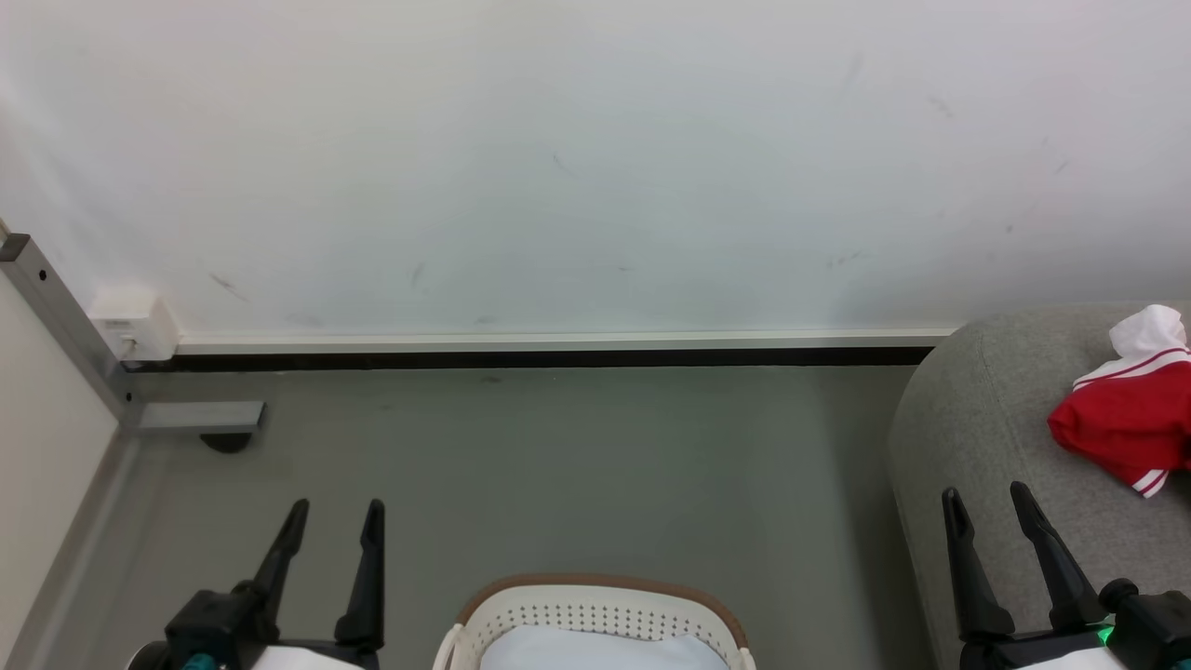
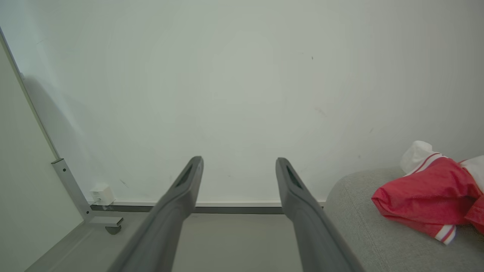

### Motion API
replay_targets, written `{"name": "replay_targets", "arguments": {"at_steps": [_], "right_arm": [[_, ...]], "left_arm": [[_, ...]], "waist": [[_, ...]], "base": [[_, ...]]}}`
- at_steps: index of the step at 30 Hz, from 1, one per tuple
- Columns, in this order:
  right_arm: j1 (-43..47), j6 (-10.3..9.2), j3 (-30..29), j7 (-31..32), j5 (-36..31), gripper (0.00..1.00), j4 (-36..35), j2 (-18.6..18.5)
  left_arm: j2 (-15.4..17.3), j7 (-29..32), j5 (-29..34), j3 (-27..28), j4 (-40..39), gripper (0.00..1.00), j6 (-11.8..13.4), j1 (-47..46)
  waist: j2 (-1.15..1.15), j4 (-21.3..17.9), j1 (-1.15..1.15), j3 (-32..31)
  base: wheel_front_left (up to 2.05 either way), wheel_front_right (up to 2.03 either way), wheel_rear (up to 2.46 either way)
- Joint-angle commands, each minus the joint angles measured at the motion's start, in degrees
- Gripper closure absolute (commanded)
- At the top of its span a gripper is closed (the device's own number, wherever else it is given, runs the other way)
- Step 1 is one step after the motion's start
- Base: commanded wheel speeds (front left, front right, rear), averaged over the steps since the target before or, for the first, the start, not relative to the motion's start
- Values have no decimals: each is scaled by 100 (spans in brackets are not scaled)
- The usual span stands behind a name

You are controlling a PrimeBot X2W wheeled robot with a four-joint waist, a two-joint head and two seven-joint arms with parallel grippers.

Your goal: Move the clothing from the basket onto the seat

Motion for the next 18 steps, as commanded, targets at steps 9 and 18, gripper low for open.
{"name": "replay_targets", "arguments": {"at_steps": [9,18], "right_arm": [[41,-13,11,33,-12,100,15,26],[30,1,-29,171,523,100,184,61]], "left_arm": [[-219,-4,175,239,131,100,-244,97],[-400,140,-417,288,317,100,-336,90]], "waist": [[0,24,0,-5],[0,21,0,4]], "base": [[0,0,0],[0,0,0]]}}
